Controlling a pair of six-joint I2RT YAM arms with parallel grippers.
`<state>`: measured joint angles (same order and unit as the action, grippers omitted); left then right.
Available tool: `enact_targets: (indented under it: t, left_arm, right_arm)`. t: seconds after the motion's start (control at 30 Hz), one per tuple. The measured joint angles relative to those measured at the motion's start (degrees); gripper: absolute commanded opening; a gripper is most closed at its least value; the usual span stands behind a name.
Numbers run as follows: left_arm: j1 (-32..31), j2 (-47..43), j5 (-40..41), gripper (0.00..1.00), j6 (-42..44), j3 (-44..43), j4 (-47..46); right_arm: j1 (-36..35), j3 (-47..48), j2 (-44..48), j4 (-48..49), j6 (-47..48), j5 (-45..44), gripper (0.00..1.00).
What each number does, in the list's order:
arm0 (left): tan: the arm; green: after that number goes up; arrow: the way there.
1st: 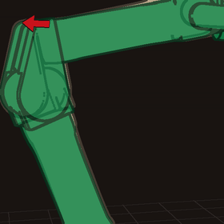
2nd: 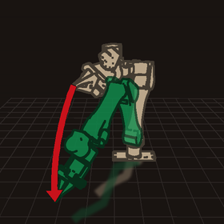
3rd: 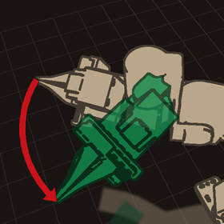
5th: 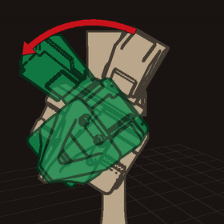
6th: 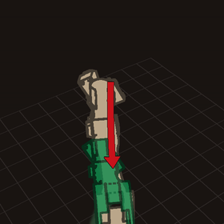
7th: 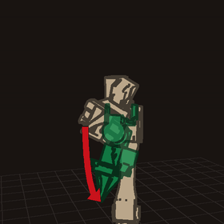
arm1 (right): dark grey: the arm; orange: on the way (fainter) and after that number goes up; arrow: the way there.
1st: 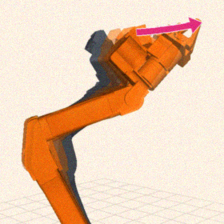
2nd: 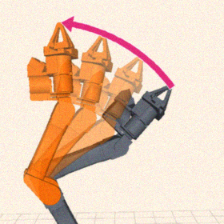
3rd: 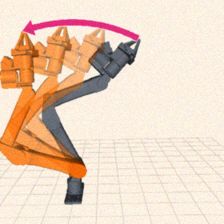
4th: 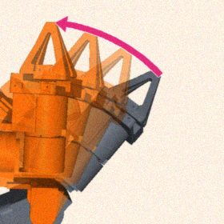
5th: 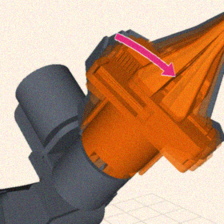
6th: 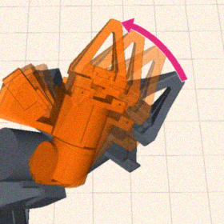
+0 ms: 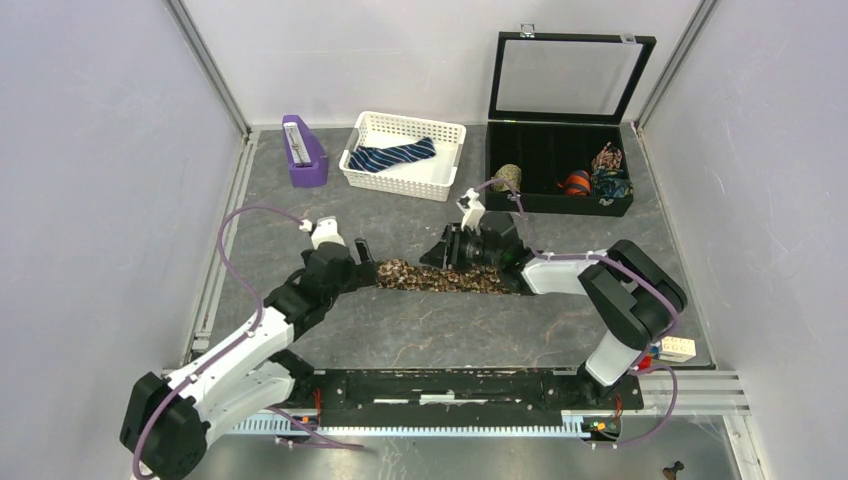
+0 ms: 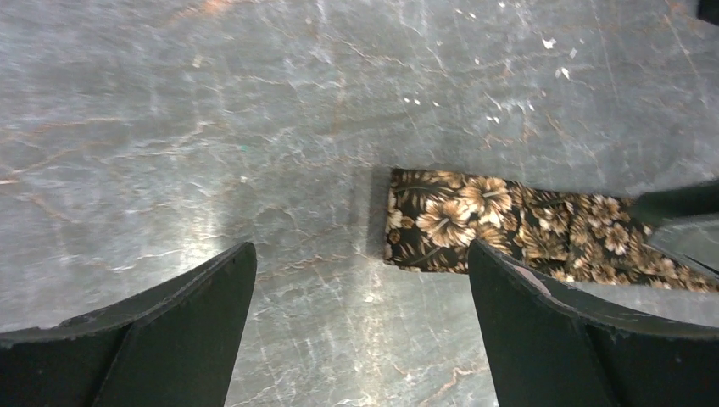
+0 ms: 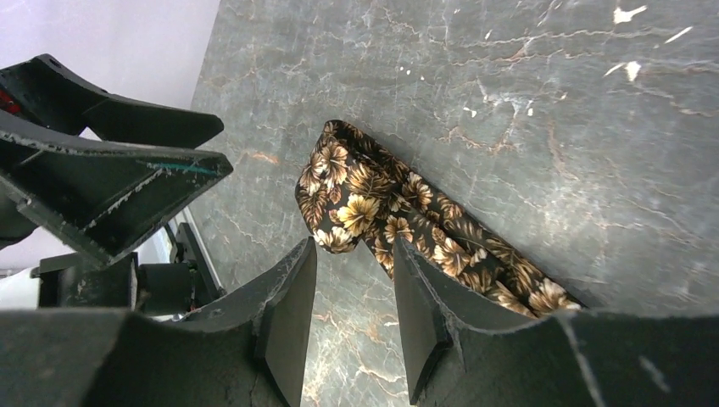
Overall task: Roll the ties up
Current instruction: Roll the tie at the center of the board.
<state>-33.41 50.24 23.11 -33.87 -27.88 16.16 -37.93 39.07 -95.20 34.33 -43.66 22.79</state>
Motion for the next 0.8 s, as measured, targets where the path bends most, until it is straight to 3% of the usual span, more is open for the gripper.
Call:
enact_targets:
  t: [0.3,0.8]
  left_arm:
    - [5.9,0.4,-14.8,0.91,-0.2,5.5,-8.3]
    - [8.6,7.2,-21.7,0.84,-0.2,7.2,-16.9]
  right_arm:
    - [-4.5,5.2,-5.6,-2.3,-0.6,-2.1,0.41]
    - [-7.5,8.6,-10.5,-3.1,-1.1,-3.0,0.39]
